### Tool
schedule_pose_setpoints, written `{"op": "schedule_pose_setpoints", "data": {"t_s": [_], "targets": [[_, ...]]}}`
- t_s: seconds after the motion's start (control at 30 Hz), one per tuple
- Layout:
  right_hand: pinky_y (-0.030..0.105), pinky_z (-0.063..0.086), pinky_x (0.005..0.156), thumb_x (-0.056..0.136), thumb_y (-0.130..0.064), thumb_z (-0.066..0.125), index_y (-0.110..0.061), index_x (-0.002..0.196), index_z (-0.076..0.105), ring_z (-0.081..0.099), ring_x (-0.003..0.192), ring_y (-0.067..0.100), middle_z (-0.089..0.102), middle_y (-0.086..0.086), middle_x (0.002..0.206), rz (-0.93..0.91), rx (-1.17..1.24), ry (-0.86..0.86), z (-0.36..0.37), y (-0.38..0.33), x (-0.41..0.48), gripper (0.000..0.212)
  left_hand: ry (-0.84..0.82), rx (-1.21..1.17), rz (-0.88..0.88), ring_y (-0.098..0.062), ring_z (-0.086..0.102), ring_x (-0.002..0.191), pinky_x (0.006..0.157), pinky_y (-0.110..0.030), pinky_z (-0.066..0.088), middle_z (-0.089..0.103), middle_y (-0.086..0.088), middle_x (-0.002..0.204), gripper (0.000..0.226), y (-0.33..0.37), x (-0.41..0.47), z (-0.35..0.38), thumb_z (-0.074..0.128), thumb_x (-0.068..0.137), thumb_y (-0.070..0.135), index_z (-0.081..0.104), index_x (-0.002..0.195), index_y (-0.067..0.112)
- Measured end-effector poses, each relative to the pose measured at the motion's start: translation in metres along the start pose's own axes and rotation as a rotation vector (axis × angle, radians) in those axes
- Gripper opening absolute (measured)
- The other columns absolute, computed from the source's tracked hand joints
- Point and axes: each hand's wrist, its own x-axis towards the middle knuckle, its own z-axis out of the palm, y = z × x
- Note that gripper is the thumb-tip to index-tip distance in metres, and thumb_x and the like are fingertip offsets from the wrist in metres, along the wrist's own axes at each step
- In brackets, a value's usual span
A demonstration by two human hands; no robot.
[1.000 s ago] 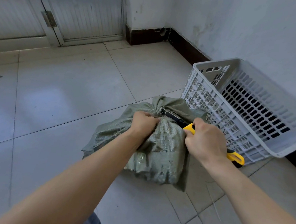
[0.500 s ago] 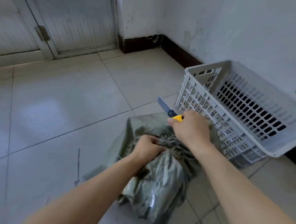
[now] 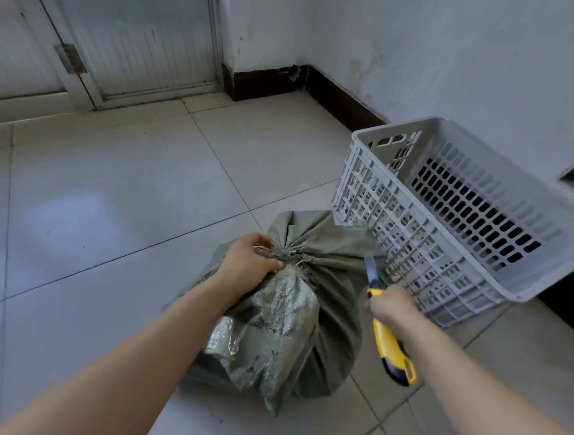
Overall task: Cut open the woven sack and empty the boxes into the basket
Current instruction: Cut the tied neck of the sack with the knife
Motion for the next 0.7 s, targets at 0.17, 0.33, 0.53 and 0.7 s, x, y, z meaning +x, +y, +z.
{"op": "schedule_pose_setpoints", "data": {"t_s": [0.17, 0.33, 0.53, 0.7], "targets": [[0.031, 0.048, 0.078, 0.091, -0.012, 0.053, -0.007, 0.099, 0.049, 0.059, 0.101, 0.028, 0.051, 0.011, 0.099, 0.130, -0.222, -0.298, 0.030, 0.035, 0.002, 0.011, -0.015, 0.194, 0.088, -0.006, 0.052, 0.055, 0.049, -0.018, 0.038, 0.054, 0.004, 0.069, 0.027, -0.003, -0.002, 0.002, 0.070, 0.080, 0.014, 0.062, 0.106, 0.015], [0.028, 0.044, 0.078, 0.092, -0.010, 0.052, -0.002, 0.118, 0.053, 0.052, 0.096, 0.025, 0.050, 0.010, 0.094, 0.181, -0.148, -0.285, 0.033, 0.049, 0.004, 0.028, -0.035, 0.220, 0.071, -0.010, 0.056, 0.055, 0.058, -0.023, 0.047, 0.062, 0.003, 0.067, 0.023, -0.004, -0.004, 0.003, 0.067, 0.080, 0.041, 0.069, 0.090, 0.020], [0.033, 0.041, 0.068, 0.079, -0.010, 0.058, 0.002, 0.098, 0.059, 0.057, 0.083, 0.031, 0.057, 0.015, 0.082, 0.052, 0.408, -0.031, 0.028, -0.007, -0.009, 0.022, 0.008, 0.434, 0.134, -0.017, 0.060, 0.063, 0.060, -0.027, 0.046, 0.067, -0.002, 0.071, 0.026, -0.005, 0.001, 0.015, 0.070, 0.078, 0.041, 0.068, 0.079, 0.015], [0.042, 0.057, 0.082, 0.043, -0.041, 0.088, 0.000, 0.104, 0.060, 0.069, 0.089, 0.032, 0.070, 0.016, 0.098, -0.050, 0.672, -0.335, 0.030, -0.050, -0.033, 0.079, 0.005, 0.371, 0.143, -0.019, 0.055, 0.064, 0.059, -0.027, 0.042, 0.062, -0.005, 0.065, 0.020, -0.007, 0.006, 0.028, 0.065, 0.078, 0.025, 0.065, 0.068, 0.008]]}}
